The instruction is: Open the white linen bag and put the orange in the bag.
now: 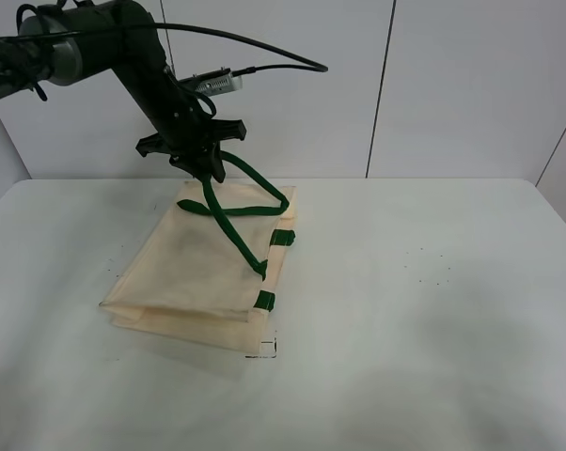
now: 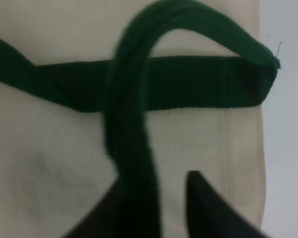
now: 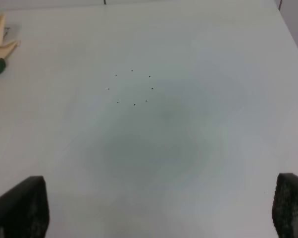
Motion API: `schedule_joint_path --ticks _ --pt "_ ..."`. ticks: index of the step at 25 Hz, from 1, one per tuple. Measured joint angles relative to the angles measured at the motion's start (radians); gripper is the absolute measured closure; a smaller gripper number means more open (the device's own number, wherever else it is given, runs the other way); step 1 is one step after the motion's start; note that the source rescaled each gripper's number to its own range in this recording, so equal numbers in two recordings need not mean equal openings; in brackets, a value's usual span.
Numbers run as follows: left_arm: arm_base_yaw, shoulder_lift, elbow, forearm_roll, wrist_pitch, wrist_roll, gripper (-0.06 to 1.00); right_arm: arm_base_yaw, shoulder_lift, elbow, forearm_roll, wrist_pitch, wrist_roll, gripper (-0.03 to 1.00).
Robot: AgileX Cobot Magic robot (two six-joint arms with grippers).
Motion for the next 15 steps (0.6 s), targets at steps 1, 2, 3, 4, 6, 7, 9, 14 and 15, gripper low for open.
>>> schedule_joint_path --ticks 1,2,3,4,6,7,9,14,15 --pt "0.0 0.002 0.0 0.0 -0.011 0.0 0.51 0.0 0.0 0.0 0.0 0.0 0.0 -0.03" --pt "0.0 0.002 0.0 0.004 -0.017 0.0 0.42 0.0 0.0 0.0 0.0 0.0 0.0 -0.03" --pt "0.0 0.002 0.0 0.014 -0.021 0.001 0.32 0.0 0.0 0.0 0.0 0.0 0.0 -0.03" --pt "0.0 0.002 0.0 0.036 -0.024 0.001 0.26 0.0 0.0 0.0 0.0 0.0 0.0 -0.03" --pt "-0.001 0.002 0.0 0.109 -0.023 0.0 0.2 0.0 0.0 0.0 0.0 0.0 0.0 -0.03" --pt "-0.001 0.002 0.0 0.162 -0.02 -0.01 0.18 0.0 0.0 0.0 0.0 0.0 0.0 -0.03" --pt "-0.001 0.002 0.0 0.251 -0.005 -0.035 0.17 0.0 0.0 0.0 0.0 0.0 0.0 -0.03" --pt "0.037 0.002 0.0 0.275 0.0 -0.057 0.16 0.0 0.0 0.0 0.0 0.0 0.0 -0.03" --pt "0.049 0.002 0.0 0.272 0.0 -0.057 0.16 0.0 0.0 0.0 0.0 0.0 0.0 -0.03"
